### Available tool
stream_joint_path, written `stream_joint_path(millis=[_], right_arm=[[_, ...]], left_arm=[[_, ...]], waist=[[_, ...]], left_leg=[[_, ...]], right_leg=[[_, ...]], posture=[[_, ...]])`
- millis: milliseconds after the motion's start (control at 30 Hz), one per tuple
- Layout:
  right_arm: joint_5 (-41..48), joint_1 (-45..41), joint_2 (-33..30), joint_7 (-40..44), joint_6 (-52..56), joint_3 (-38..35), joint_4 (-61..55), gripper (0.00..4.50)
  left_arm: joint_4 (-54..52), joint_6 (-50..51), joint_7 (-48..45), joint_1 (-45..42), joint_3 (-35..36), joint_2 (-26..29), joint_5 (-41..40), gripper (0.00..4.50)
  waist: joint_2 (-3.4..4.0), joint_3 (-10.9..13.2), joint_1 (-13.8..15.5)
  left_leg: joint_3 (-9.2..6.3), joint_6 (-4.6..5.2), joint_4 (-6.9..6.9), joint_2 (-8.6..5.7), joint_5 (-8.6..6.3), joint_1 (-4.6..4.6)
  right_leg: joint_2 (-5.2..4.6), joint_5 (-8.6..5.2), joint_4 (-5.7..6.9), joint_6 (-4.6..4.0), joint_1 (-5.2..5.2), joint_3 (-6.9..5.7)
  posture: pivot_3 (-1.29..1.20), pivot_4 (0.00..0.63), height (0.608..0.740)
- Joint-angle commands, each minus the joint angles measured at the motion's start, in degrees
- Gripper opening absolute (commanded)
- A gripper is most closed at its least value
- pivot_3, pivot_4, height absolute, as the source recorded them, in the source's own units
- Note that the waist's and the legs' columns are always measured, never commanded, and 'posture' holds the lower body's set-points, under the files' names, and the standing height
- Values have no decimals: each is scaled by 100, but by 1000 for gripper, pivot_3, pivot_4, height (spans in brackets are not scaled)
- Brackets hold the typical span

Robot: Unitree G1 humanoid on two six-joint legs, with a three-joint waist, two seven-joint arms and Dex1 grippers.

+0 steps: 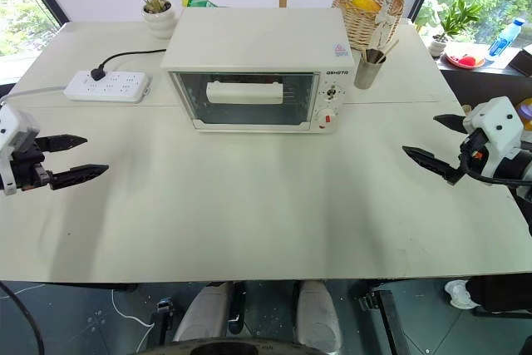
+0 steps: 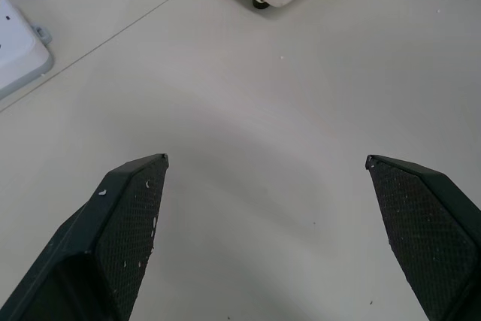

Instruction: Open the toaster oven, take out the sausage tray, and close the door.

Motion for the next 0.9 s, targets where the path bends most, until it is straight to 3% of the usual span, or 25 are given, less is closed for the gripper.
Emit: stream_joint_path(millis=[33,433,633,800,900], right_arm=[[82,-74,13,-9,-70,-187,-37,4500],[261,9,19,5,210,-224,-224,4500],[792,-87,-38,30,868,-240,-856,4500],[1675,-903,41,-487,2136,339,-2070,4500],[1879,-1312,293,-923,2583,807,-2592,4500]], left_arm=[[-4,-134,-30,-61,-15,68,38,4438],[61,99,63,-345,-17,-37,-156,4438],[-336,623,-83,-797,-84,-47,-686,4438],[-916,1137,-430,-1549,-456,-6,-1334,4438],[-1048,1125,-669,-1873,-838,14,-1332,4438]], waist=[[0,0,0],[0,0,0],[-1,0,4],[-2,1,-11],[-3,0,-14]], left_leg=[[0,0,0,0,0,0],[3,0,0,0,0,0],[3,0,0,1,0,0],[3,0,2,2,0,1],[3,0,0,13,0,2]], right_leg=[[0,0,0,0,0,0],[1,5,0,8,-1,4],[2,7,0,13,-1,5],[2,8,1,14,-1,10],[11,8,1,14,-4,14]], posture=[[0,150,740],[0,150,740],[0,150,740],[0,150,740],[0,150,740]])
